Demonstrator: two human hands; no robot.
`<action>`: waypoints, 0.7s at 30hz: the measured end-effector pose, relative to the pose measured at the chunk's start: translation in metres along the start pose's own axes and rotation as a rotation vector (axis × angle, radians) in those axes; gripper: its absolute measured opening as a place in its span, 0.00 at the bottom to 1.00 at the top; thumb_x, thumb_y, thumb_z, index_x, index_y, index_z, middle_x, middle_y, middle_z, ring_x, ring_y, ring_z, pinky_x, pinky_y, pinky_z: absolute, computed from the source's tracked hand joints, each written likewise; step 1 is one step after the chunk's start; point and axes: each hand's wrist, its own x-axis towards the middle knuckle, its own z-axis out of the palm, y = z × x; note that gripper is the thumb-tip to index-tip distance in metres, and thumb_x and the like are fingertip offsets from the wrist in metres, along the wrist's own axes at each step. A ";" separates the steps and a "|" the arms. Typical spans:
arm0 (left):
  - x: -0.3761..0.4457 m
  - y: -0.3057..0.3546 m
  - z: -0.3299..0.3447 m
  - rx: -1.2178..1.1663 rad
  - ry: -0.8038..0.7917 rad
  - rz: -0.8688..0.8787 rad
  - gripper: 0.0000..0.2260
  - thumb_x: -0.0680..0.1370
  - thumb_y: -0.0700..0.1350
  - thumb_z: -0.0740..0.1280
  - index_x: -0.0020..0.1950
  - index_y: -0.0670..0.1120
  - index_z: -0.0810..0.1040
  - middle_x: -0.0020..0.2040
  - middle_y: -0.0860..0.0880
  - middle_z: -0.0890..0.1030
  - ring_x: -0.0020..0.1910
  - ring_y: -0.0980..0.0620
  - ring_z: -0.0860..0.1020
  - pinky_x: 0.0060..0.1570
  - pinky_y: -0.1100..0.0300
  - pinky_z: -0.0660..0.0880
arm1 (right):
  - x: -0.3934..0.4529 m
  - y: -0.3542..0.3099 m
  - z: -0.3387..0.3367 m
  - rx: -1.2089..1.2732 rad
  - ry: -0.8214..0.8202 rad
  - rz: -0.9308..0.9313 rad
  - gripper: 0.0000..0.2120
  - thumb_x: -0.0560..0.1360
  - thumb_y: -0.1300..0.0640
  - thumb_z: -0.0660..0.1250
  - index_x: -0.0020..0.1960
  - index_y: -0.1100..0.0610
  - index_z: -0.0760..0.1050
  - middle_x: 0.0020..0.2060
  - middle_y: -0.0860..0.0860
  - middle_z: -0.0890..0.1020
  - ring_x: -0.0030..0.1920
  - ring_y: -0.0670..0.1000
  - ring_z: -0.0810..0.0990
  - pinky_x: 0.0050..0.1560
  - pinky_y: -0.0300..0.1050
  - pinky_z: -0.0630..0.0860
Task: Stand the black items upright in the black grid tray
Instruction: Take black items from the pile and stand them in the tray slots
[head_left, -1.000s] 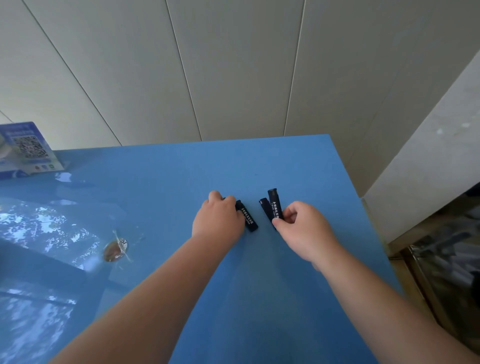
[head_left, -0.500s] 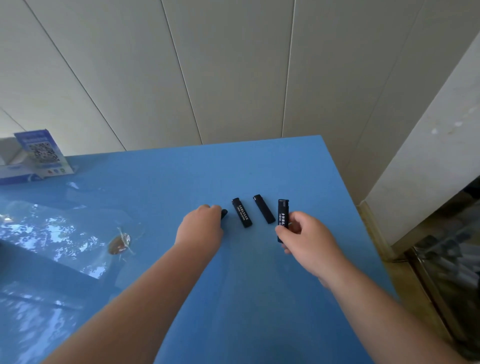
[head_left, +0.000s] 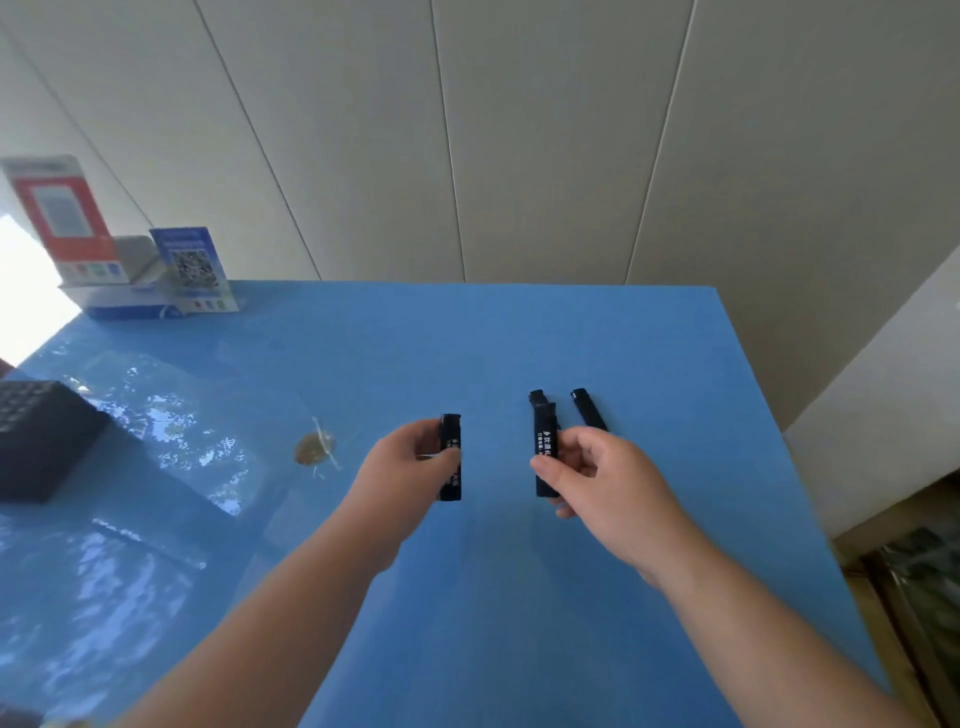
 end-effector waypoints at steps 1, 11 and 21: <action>-0.006 -0.002 -0.009 -0.066 0.008 -0.008 0.11 0.76 0.42 0.68 0.55 0.54 0.82 0.46 0.56 0.85 0.47 0.51 0.84 0.57 0.46 0.79 | 0.000 -0.005 0.007 -0.006 -0.018 -0.011 0.05 0.77 0.51 0.70 0.45 0.51 0.79 0.39 0.50 0.84 0.40 0.54 0.85 0.50 0.58 0.82; -0.093 -0.028 -0.134 -0.273 0.212 0.082 0.05 0.79 0.40 0.69 0.52 0.48 0.83 0.43 0.50 0.85 0.42 0.53 0.82 0.50 0.53 0.80 | -0.032 -0.064 0.125 0.029 -0.166 -0.138 0.02 0.79 0.54 0.69 0.49 0.50 0.80 0.41 0.50 0.85 0.38 0.46 0.83 0.41 0.43 0.81; -0.204 -0.087 -0.280 -0.334 0.423 0.114 0.06 0.80 0.39 0.67 0.53 0.47 0.83 0.42 0.54 0.86 0.40 0.58 0.84 0.42 0.65 0.80 | -0.100 -0.112 0.275 0.032 -0.346 -0.204 0.03 0.79 0.52 0.68 0.51 0.48 0.81 0.42 0.49 0.86 0.44 0.53 0.85 0.52 0.51 0.82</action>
